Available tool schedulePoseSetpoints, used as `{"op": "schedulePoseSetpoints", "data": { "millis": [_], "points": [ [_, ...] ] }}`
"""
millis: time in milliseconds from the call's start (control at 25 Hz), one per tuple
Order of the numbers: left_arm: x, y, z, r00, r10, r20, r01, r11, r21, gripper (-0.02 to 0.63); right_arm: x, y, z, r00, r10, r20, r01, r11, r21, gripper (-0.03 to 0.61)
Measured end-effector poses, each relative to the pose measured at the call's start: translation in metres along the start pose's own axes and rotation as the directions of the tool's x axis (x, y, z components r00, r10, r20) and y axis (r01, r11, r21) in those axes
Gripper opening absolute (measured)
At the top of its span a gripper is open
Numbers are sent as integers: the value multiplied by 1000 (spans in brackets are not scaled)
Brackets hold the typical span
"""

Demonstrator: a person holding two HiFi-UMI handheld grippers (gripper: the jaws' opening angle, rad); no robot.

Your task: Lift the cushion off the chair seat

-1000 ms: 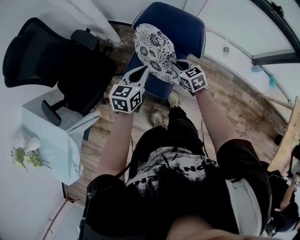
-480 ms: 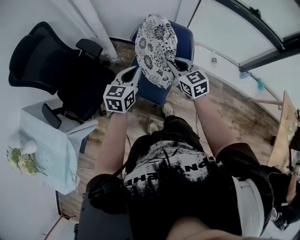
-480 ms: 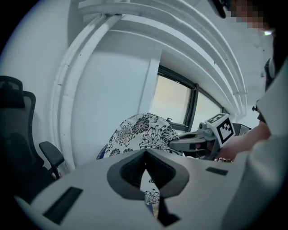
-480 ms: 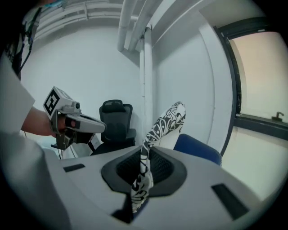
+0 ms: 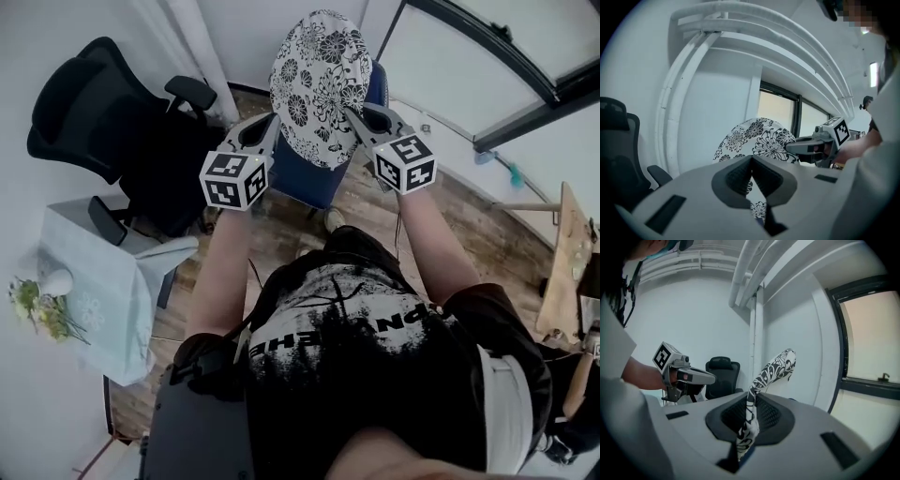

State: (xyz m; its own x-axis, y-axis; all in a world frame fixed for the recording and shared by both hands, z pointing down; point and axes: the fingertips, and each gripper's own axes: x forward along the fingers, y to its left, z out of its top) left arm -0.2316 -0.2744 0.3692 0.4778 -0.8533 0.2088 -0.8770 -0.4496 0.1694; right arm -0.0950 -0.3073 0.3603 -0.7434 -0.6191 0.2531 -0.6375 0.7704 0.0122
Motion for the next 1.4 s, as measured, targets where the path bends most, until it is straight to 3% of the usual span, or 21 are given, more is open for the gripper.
{"op": "schedulePoseSetpoints", "data": {
  "millis": [1400],
  "points": [
    [-20, -2, -38, 997, 5, -71, -5, 1000, -7, 12, 8, 42, -5, 999, 39, 13, -40, 999, 22, 37]
  ]
}}
